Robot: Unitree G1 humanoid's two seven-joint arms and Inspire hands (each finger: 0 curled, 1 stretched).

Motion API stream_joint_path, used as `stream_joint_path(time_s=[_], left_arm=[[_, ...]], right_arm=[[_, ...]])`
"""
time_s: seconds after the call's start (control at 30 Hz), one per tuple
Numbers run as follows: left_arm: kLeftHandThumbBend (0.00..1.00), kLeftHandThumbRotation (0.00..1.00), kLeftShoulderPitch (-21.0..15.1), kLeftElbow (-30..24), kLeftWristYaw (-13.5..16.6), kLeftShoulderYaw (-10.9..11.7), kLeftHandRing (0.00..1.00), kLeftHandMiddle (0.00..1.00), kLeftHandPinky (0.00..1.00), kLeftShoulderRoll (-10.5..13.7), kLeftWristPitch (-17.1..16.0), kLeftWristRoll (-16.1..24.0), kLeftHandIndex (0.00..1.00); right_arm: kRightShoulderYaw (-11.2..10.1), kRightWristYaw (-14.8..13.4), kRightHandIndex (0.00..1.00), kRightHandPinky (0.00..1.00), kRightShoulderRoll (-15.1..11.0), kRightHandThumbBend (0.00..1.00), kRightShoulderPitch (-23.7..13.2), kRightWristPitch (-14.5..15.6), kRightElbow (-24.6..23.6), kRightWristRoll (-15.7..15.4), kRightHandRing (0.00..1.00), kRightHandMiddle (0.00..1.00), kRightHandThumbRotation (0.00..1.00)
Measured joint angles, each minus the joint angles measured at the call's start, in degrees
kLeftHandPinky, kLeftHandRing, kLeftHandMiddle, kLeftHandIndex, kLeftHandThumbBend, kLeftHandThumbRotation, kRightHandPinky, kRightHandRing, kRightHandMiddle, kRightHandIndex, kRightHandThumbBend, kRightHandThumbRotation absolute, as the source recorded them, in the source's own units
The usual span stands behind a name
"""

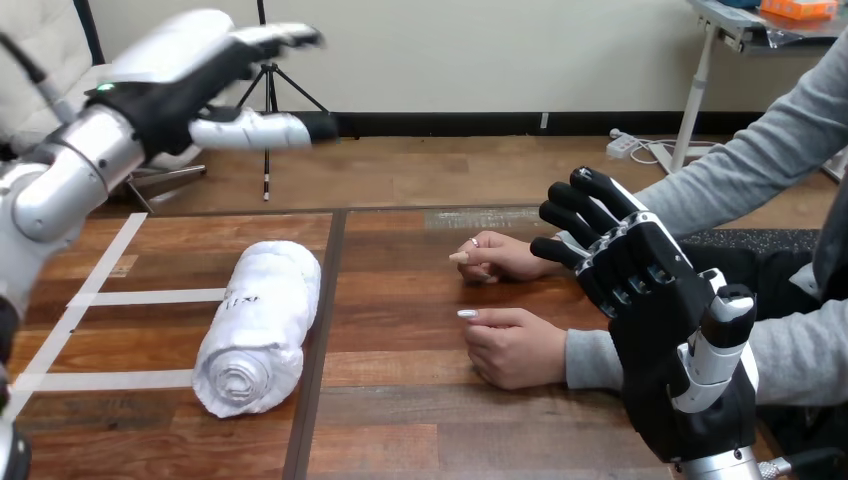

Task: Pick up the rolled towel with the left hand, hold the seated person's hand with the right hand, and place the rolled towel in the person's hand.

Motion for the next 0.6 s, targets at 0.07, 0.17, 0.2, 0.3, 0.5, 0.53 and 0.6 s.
stream_joint_path(time_s=[0.07,0.17,0.2,0.3,0.5,0.53,0.6], left_arm=[[0.9,0.93,1.13,-1.81,0.19,0.65,0.9,0.92,0.83,-0.26,3.43,-0.1,0.93],[0.87,0.9,2.93,-4.42,0.91,1.43,0.91,0.93,0.84,-0.72,8.49,-0.04,0.93],[0.86,0.88,3.56,-5.31,1.28,1.65,0.91,0.93,0.84,-0.89,10.15,0.04,0.94],[0.86,0.85,5.42,-7.92,2.4,2.25,0.91,0.93,0.85,-1.61,15.09,0.46,0.94],[0.85,0.77,8.9,-12.61,4.92,2.71,0.92,0.94,0.86,-3.61,25.14,2.18,0.93],[0.85,0.76,9.52,-13.4,5.33,2.72,0.92,0.94,0.86,-4.06,26.89,2.51,0.93],[0.87,0.75,10.72,-14.98,6.37,2.72,0.92,0.94,0.85,-5.03,30.44,3.57,0.93]], right_arm=[[0.01,-0.04,0.85,0.78,0.01,1.0,0.01,0.0,0.01,-0.04,0.86,0.86,1.0],[0.02,-0.07,0.85,0.78,0.01,1.0,0.04,0.0,0.01,-0.07,0.86,0.86,1.0],[0.02,-0.08,0.85,0.78,0.01,1.0,0.05,0.0,0.01,-0.07,0.86,0.86,1.0],[0.01,-0.12,0.85,0.78,0.0,1.0,0.09,0.0,0.01,-0.07,0.86,0.86,1.0],[-0.02,-0.15,0.85,0.77,-0.03,1.0,0.21,0.0,0.02,-0.07,0.86,0.85,1.0],[-0.02,-0.15,0.85,0.77,-0.03,1.0,0.23,0.0,0.02,-0.07,0.86,0.85,1.0],[-0.02,-0.15,0.85,0.77,-0.05,1.0,0.27,0.0,0.02,-0.06,0.86,0.85,1.0]])
